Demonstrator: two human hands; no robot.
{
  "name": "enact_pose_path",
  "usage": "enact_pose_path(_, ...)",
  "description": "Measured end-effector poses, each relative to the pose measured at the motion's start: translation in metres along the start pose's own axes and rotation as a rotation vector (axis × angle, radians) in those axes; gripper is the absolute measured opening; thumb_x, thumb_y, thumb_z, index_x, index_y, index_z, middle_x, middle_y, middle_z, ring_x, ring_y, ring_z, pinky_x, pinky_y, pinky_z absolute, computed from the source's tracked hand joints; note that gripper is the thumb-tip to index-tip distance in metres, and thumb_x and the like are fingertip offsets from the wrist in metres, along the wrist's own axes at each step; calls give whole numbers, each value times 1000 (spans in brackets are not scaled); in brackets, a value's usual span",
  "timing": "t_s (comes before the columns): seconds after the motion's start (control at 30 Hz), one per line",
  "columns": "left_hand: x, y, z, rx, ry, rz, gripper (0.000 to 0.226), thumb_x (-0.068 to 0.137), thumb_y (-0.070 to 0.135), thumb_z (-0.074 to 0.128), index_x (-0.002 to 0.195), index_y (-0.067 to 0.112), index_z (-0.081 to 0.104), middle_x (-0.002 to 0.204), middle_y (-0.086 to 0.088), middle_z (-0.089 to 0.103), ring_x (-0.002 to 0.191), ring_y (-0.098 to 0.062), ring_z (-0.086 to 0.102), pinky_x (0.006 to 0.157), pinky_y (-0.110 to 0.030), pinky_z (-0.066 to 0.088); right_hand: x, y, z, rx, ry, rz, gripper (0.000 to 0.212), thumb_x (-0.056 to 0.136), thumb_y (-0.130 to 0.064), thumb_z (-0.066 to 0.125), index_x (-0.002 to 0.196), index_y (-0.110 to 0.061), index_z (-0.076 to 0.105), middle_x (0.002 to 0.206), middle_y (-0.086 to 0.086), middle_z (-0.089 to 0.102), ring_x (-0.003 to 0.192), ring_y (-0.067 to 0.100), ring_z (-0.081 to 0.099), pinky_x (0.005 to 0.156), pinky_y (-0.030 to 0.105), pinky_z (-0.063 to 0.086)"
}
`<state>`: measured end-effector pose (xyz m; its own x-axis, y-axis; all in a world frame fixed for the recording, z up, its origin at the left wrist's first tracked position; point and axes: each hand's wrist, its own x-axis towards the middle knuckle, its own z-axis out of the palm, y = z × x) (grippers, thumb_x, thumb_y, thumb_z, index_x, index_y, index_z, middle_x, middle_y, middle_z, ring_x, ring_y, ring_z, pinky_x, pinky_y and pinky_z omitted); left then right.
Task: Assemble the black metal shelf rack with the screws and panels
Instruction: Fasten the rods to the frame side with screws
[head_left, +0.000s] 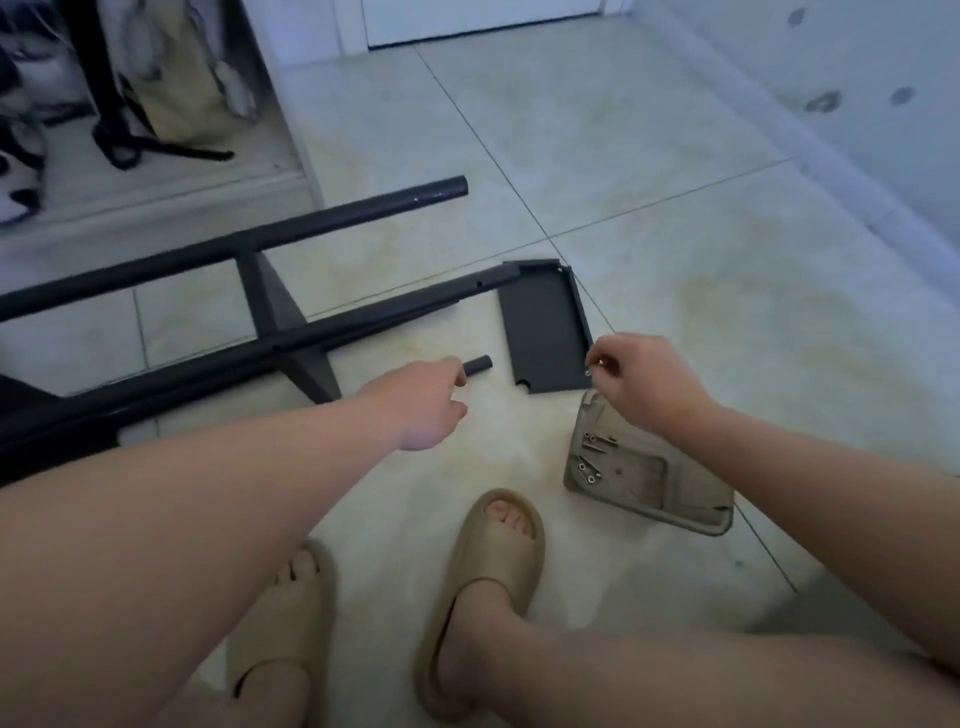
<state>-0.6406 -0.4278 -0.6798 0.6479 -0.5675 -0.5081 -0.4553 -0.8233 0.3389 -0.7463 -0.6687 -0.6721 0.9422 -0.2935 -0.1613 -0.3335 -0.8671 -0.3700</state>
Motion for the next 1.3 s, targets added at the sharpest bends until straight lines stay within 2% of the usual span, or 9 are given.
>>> enact_pose_path(0.2,-68,-39,-34,-197,132,-54,38,98,36,54,133,23,50,125,-2,62,112,-25,59,86,-32,45,-12,-106,-33,95,63,-107,4,93,-14,63,92,-18,64,74,-6,62,70,16,57,66,31,48)
enact_pose_path(0.3,-91,-55,-46,-288,170,-65,35,97,33,58,130,23,53,124,-2,63,110,-24,59,87,-32,45,-8,-152,-37,194,70,-129,14,93,-17,66,83,-22,58,62,-11,54,56,4,48,53,13,37)
enact_pose_path(0.47,-113,-96,-60,-354,242,-125,28,96,33,56,123,24,57,115,2,63,102,-20,59,93,-37,50,7,-217,-26,273,-9,-132,15,92,-15,67,80,-23,63,66,-9,59,62,11,52,49,15,39)
enact_pose_path(0.7,-104,-155,-66,-247,435,-256,21,98,28,49,116,26,59,115,2,64,105,-24,57,91,-43,50,24,-255,13,288,-167,-157,12,95,-16,65,90,-27,66,91,5,71,83,22,66,76,34,56)
enact_pose_path(0.8,-92,-173,-69,-174,512,-290,23,100,31,46,116,25,61,119,3,63,112,-25,55,94,-43,46,29,-262,27,282,-244,-184,14,95,-14,65,93,-28,68,91,-1,72,89,20,68,78,29,57)
enact_pose_path(0.93,-69,-188,-74,-291,460,-317,25,103,34,44,116,24,63,119,2,64,110,-25,57,96,-43,46,37,-267,41,349,-314,-195,16,95,-11,66,91,-27,68,89,0,75,78,12,65,55,9,43)
enact_pose_path(1.03,-50,-193,-77,-379,421,-291,29,102,34,43,103,17,67,106,-3,67,102,-29,60,91,-41,50,44,-268,50,366,-305,-201,12,96,-11,65,94,-23,69,90,1,75,84,16,68,59,11,45)
enact_pose_path(1.17,-32,-192,-79,-494,356,-253,44,100,38,46,87,2,68,77,-9,60,72,-27,56,64,-33,41,51,-263,57,366,-277,-215,12,97,-12,65,94,-24,68,86,-5,74,83,13,67,61,13,49)
enact_pose_path(1.3,-24,-185,-82,-559,257,-249,35,97,38,51,80,11,65,67,-8,64,63,-25,52,59,-31,38,54,-257,64,340,-248,-272,12,96,-10,66,93,-21,69,82,-4,72,67,6,60,56,10,43)
